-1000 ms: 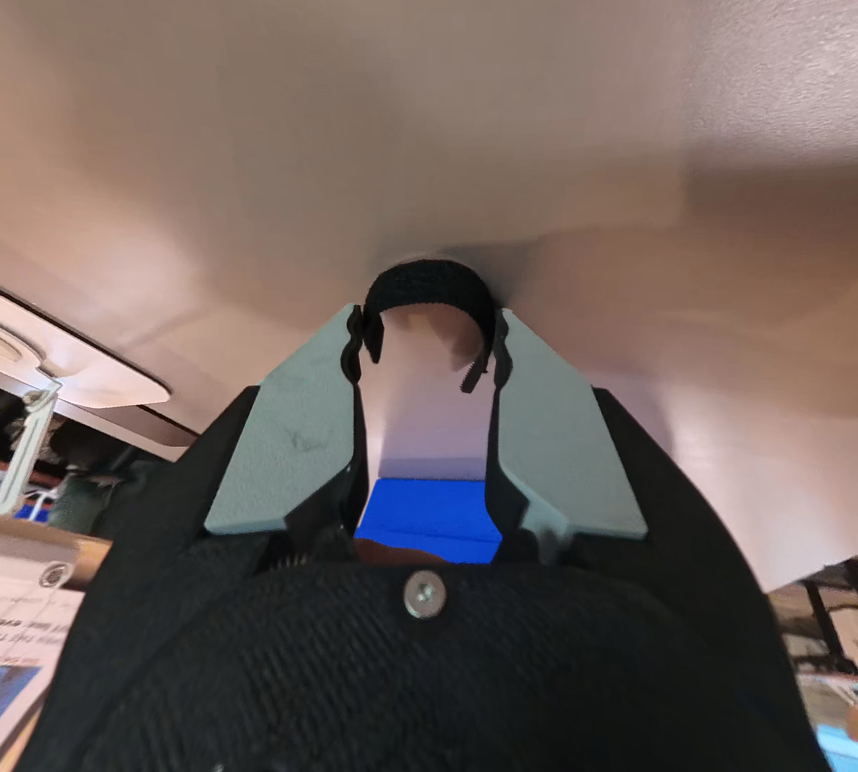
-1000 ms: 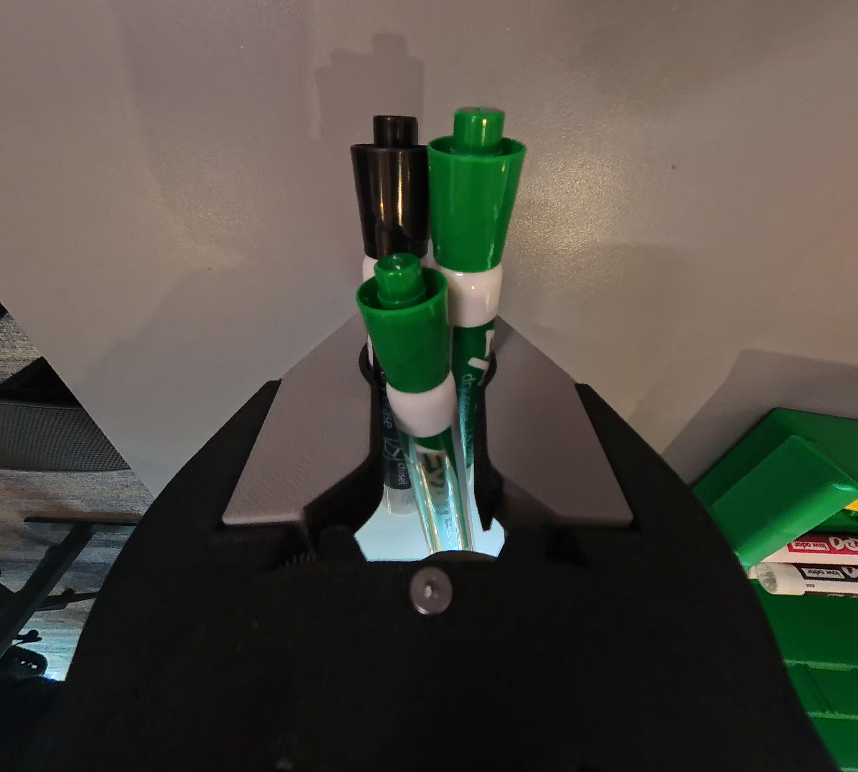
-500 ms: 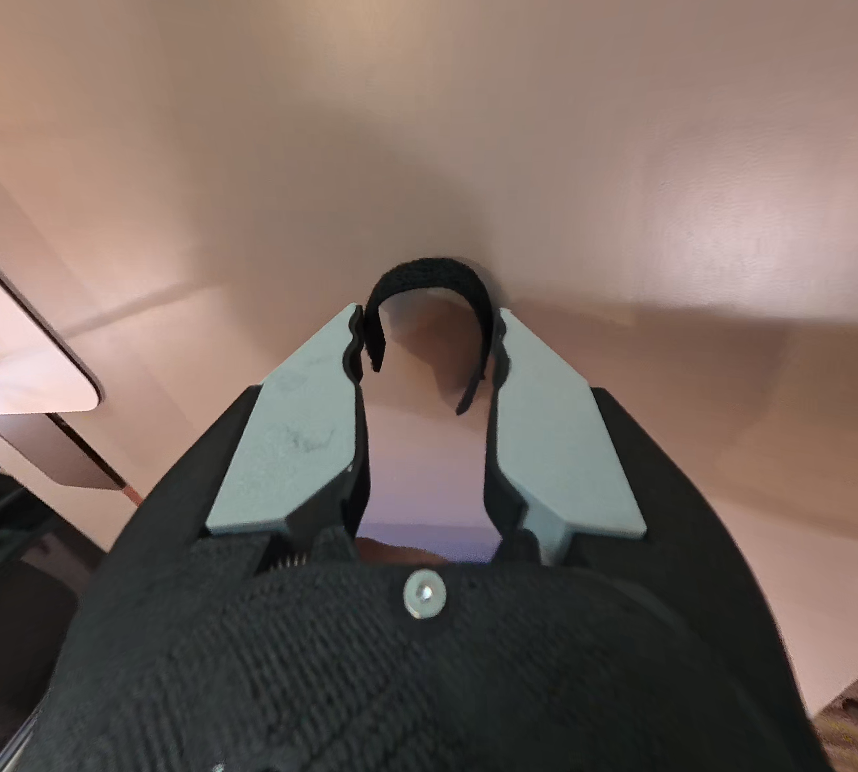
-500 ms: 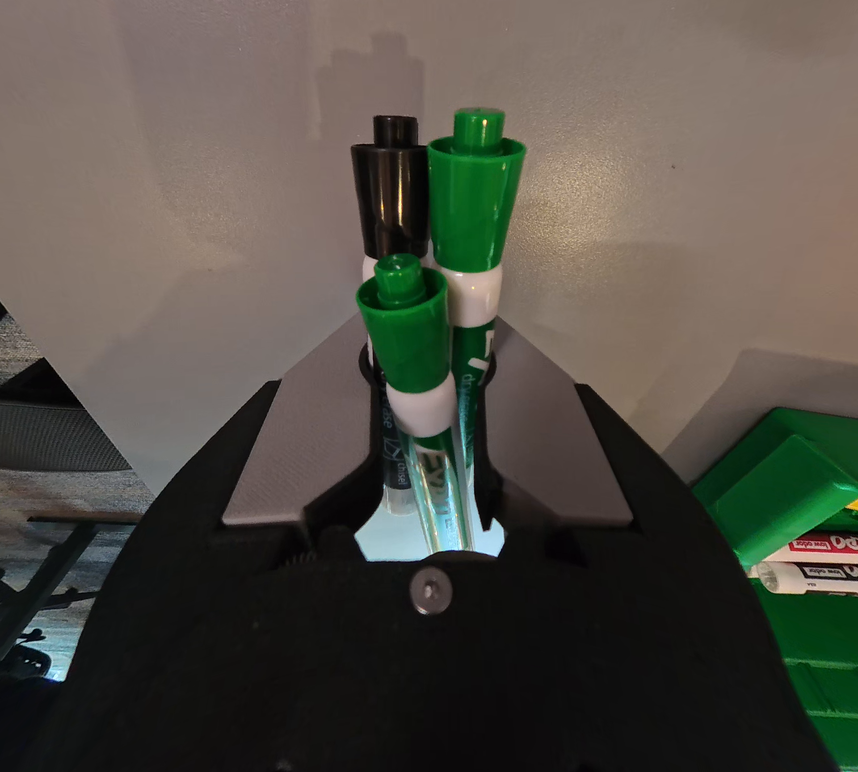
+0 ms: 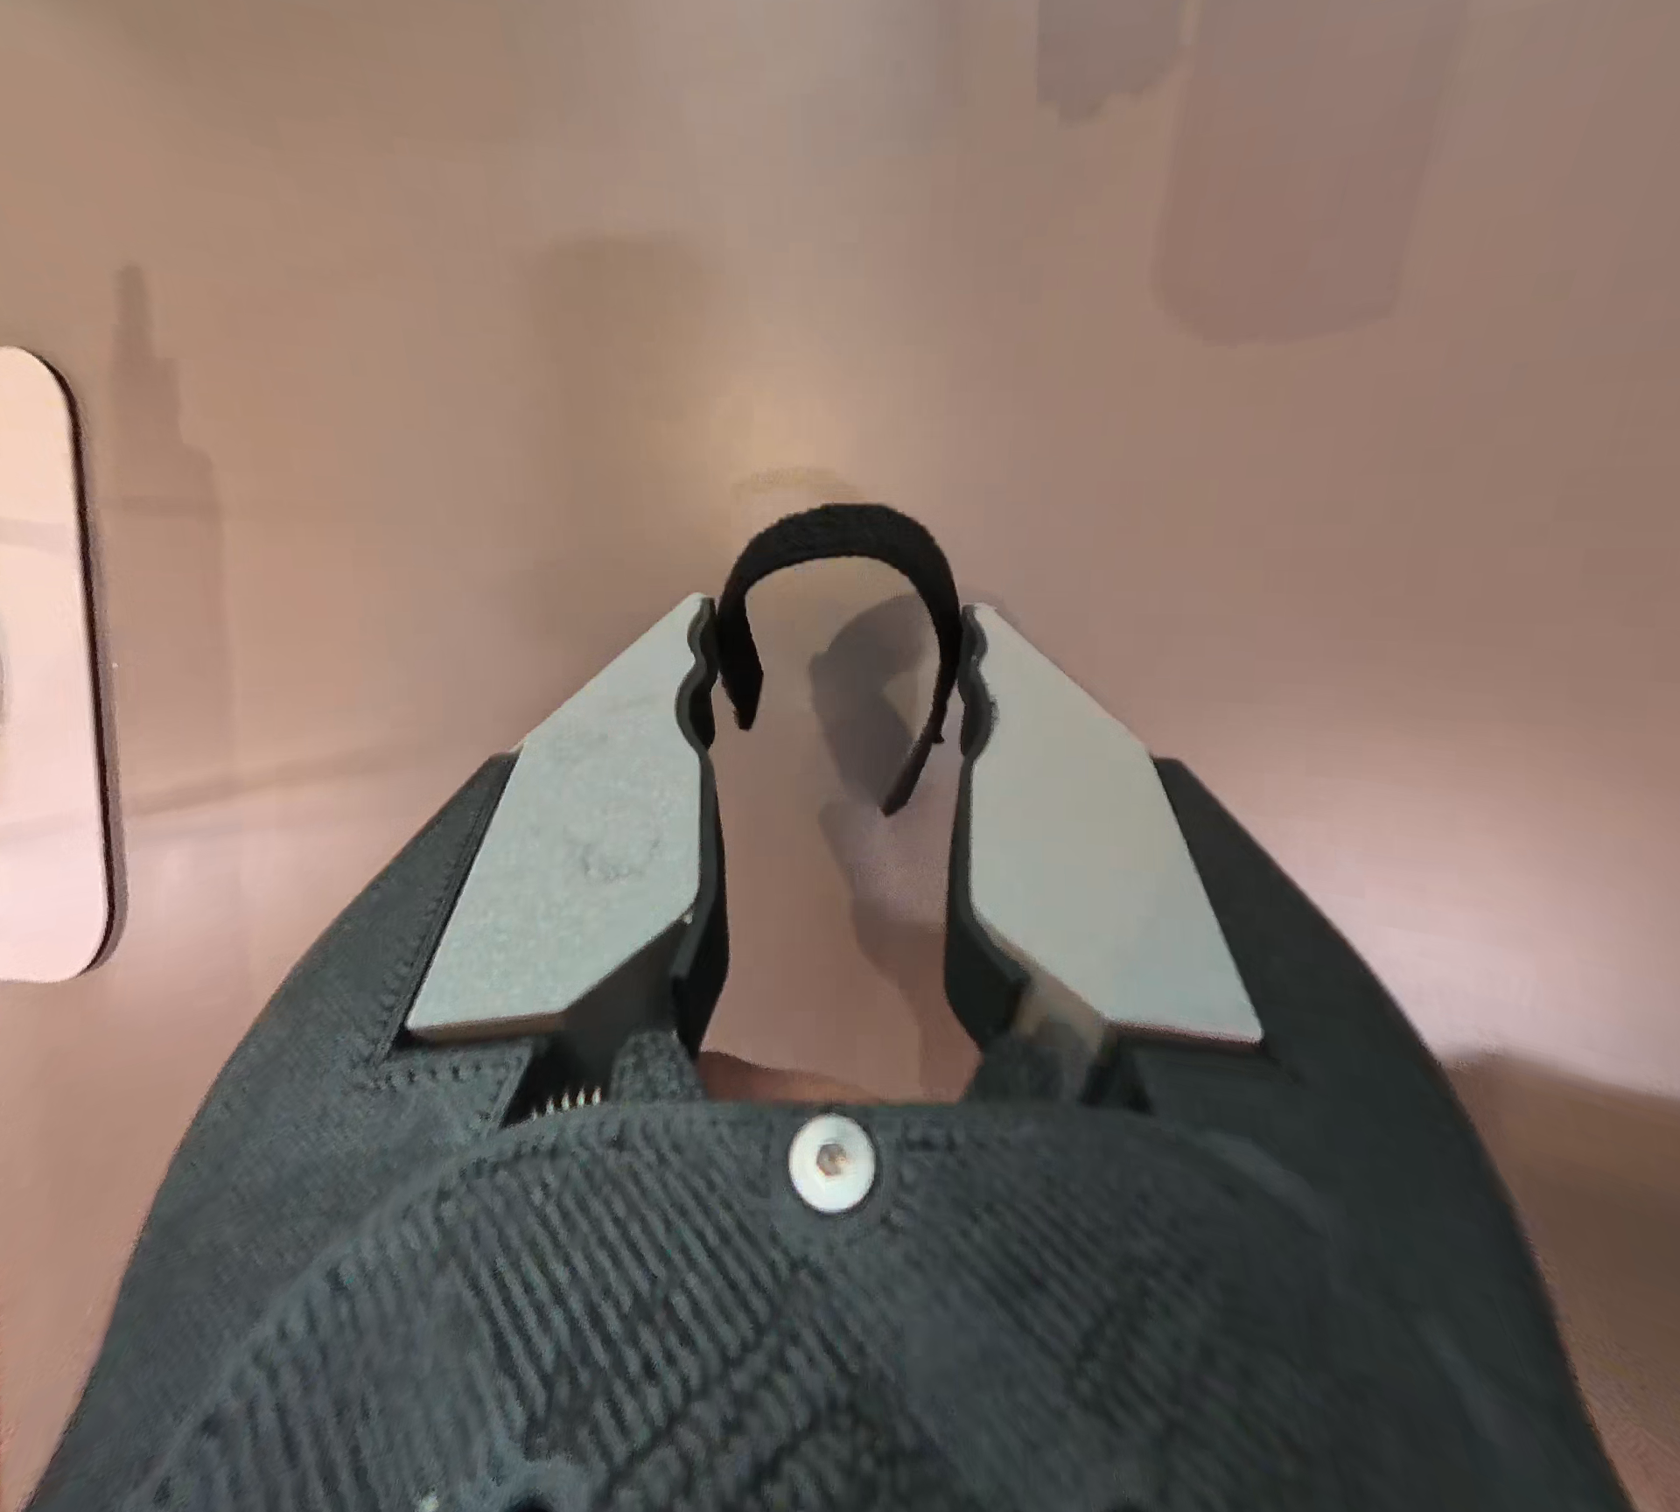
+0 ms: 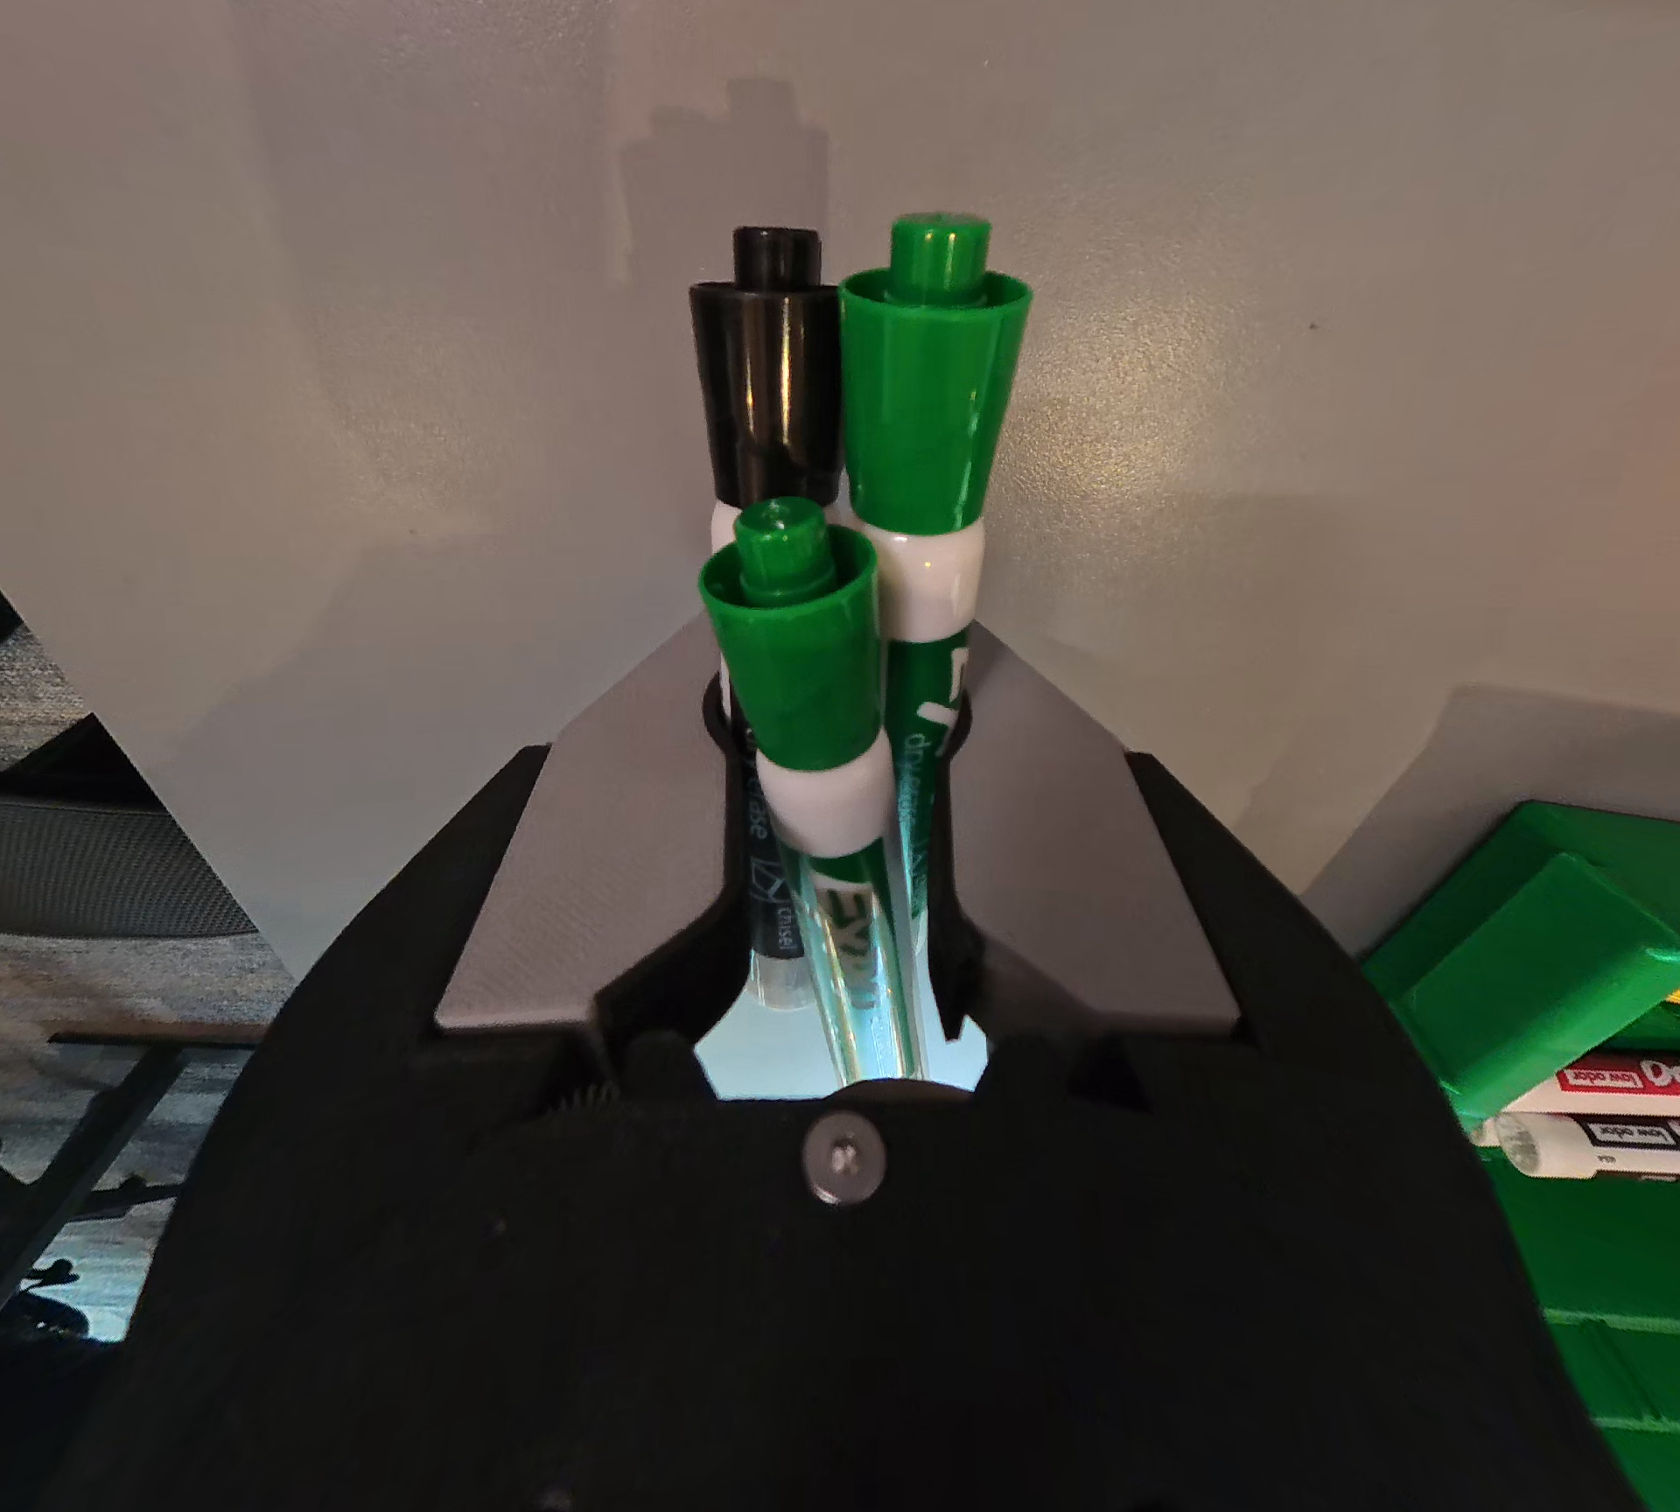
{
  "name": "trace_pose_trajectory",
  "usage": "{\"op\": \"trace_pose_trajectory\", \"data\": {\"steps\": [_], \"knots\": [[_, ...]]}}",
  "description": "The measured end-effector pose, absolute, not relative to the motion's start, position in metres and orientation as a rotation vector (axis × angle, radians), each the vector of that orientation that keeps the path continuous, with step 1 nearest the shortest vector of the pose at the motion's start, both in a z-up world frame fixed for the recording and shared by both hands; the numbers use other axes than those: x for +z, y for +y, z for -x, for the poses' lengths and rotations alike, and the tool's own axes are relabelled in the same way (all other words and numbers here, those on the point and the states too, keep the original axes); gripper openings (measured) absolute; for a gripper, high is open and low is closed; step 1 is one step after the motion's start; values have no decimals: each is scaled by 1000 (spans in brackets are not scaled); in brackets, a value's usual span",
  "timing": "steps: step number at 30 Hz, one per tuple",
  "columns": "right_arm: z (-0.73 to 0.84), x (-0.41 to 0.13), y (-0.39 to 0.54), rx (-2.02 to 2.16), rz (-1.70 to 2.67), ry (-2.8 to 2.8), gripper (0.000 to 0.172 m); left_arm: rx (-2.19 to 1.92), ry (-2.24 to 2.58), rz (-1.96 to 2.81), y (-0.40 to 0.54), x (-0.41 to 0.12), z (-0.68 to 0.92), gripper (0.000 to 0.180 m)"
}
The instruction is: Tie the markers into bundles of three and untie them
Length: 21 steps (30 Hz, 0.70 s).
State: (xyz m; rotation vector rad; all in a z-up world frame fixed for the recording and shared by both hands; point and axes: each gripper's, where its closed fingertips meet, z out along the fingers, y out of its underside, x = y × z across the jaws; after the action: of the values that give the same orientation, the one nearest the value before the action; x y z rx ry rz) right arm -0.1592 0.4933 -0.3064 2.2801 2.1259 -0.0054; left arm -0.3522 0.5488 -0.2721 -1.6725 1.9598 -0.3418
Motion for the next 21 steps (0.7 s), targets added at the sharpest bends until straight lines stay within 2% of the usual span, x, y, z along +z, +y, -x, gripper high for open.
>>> {"op": "trace_pose_trajectory", "data": {"steps": [10,21], "knots": [[163,-307,495,-9,-2290,2141,37,-656,1729,1463,523,-244,291,52],[169,-307,496,-47,-2297,2163,37,-756,1631,1339,507,-231,254,51]]}}
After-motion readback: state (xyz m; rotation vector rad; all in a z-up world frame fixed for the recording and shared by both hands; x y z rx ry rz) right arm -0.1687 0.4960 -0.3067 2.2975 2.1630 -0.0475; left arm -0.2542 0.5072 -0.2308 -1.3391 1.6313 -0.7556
